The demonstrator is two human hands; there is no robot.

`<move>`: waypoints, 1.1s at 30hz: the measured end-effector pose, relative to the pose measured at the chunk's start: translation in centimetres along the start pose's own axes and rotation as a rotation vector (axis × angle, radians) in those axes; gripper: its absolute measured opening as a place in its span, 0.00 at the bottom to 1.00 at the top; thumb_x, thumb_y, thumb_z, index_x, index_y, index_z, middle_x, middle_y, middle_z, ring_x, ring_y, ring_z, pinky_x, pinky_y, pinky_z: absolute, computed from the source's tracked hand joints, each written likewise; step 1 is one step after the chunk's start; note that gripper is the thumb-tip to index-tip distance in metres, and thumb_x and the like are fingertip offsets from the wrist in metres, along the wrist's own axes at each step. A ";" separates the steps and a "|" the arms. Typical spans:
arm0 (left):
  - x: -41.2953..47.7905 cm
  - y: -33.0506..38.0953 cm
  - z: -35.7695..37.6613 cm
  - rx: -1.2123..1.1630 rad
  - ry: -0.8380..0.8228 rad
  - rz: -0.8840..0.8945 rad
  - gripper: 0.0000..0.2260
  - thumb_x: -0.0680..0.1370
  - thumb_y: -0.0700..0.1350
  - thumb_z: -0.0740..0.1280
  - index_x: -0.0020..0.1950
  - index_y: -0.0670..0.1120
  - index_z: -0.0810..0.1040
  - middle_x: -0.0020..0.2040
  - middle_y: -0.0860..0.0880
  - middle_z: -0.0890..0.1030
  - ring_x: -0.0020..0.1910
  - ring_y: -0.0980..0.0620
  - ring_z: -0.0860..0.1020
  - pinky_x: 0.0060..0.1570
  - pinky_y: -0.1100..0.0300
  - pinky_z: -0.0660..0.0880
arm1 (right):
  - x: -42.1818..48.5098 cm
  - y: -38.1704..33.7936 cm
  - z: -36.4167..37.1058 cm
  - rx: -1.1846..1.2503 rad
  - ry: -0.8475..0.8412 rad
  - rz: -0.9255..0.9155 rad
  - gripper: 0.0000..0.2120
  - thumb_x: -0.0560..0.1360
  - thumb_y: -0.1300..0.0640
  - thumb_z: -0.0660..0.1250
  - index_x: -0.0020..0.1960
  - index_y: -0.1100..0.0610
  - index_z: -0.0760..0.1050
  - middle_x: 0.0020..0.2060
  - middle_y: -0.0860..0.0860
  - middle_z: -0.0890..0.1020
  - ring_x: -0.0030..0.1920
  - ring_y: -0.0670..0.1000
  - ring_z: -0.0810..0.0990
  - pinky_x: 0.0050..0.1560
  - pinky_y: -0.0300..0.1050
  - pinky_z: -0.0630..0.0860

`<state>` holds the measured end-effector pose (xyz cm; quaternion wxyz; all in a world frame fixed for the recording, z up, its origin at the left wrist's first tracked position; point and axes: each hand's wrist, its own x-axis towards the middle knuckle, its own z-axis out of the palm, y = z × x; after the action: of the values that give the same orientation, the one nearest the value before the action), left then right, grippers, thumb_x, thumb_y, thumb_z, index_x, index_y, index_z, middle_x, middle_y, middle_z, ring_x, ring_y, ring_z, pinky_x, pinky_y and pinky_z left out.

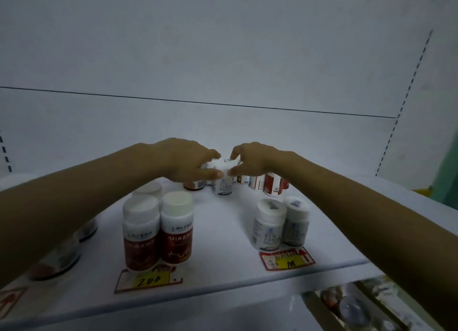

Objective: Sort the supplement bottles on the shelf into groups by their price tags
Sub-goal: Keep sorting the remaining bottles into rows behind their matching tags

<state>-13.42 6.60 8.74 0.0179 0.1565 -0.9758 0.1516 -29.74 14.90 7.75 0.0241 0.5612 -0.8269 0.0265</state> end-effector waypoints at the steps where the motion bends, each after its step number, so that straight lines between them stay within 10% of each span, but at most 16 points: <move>1: 0.6 -0.3 0.1 0.014 -0.008 0.001 0.27 0.77 0.64 0.50 0.73 0.53 0.59 0.66 0.51 0.74 0.61 0.49 0.73 0.58 0.52 0.71 | 1.2 0.1 0.4 -0.019 -0.013 -0.007 0.27 0.74 0.43 0.65 0.69 0.54 0.66 0.65 0.53 0.74 0.62 0.54 0.73 0.58 0.49 0.70; 18: 3.7 0.9 0.4 0.014 -0.010 -0.132 0.23 0.76 0.63 0.56 0.69 0.55 0.65 0.60 0.50 0.76 0.56 0.49 0.74 0.50 0.56 0.71 | 9.2 1.8 2.6 -0.066 -0.184 -0.204 0.27 0.73 0.41 0.66 0.65 0.56 0.70 0.56 0.54 0.78 0.54 0.55 0.79 0.52 0.48 0.76; 26: 7.3 6.1 -0.8 0.011 -0.010 -0.338 0.24 0.76 0.63 0.56 0.68 0.53 0.68 0.62 0.52 0.77 0.58 0.51 0.75 0.53 0.56 0.72 | 7.3 6.7 -0.3 0.127 -0.258 -0.330 0.20 0.74 0.40 0.62 0.38 0.58 0.72 0.33 0.53 0.77 0.33 0.52 0.78 0.40 0.45 0.78; 33: 9.0 10.4 -0.4 -0.746 0.335 -0.540 0.26 0.73 0.60 0.64 0.68 0.53 0.66 0.62 0.51 0.77 0.52 0.53 0.78 0.49 0.60 0.74 | 5.7 12.7 -3.1 0.526 -0.312 -0.458 0.22 0.74 0.41 0.62 0.46 0.62 0.79 0.38 0.55 0.79 0.35 0.52 0.76 0.38 0.43 0.76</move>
<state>-25.22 13.42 6.88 0.2681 0.3605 -0.8718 -0.1951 -43.66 14.54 11.04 -0.2417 0.7158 -0.6387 0.1458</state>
